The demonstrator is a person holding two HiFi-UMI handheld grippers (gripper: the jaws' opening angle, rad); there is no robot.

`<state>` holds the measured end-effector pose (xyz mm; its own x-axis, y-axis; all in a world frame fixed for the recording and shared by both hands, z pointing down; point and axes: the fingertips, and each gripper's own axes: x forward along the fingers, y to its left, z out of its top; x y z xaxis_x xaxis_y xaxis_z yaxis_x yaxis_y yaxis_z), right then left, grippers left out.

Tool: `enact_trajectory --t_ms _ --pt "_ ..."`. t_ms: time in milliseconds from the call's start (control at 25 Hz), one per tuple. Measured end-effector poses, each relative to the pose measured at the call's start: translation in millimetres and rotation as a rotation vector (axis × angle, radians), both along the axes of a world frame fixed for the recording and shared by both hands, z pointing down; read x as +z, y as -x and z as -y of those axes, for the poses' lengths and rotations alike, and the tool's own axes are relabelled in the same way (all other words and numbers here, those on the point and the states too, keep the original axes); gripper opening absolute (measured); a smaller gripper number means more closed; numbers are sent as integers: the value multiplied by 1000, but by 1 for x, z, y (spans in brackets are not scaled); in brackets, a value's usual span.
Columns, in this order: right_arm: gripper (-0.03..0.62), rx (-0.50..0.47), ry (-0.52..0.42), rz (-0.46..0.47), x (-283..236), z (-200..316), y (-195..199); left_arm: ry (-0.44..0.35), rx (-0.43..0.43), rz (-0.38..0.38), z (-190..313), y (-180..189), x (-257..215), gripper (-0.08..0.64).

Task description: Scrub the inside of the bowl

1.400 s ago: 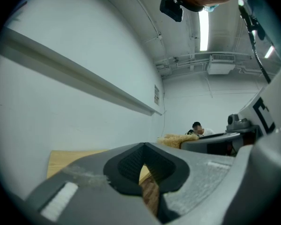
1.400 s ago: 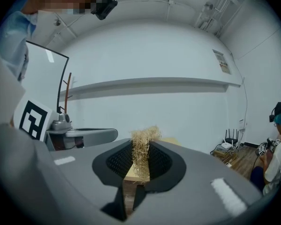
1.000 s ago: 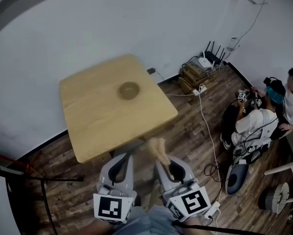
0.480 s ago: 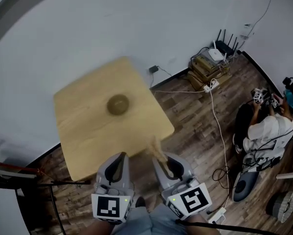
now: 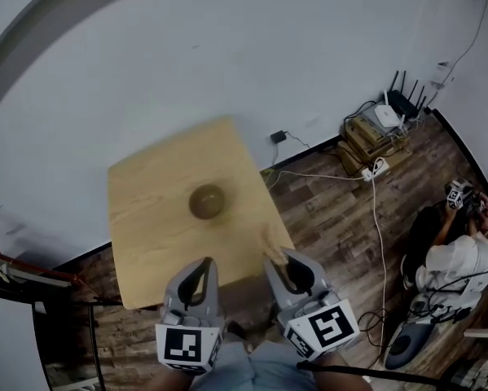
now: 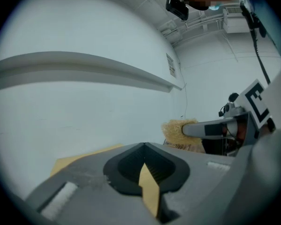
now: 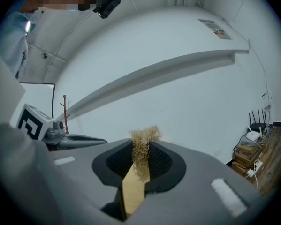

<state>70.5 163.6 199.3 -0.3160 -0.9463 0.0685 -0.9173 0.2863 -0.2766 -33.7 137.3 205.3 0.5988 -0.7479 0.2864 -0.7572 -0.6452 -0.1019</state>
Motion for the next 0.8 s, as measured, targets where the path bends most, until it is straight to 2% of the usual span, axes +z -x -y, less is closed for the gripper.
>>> enact_trajectory --t_ms 200,400,560,800 --pt "66 -67 -19 -14 -6 26 8 -18 -82 -22 18 14 -6 20" --pt "66 -118 -4 -50 -4 62 25 3 -159 -50 48 40 3 20" --pt "66 -138 4 -85 -2 95 34 16 -182 -86 77 50 12 20" --pt "66 -167 57 -120 19 142 54 82 -210 -107 126 68 41 20"
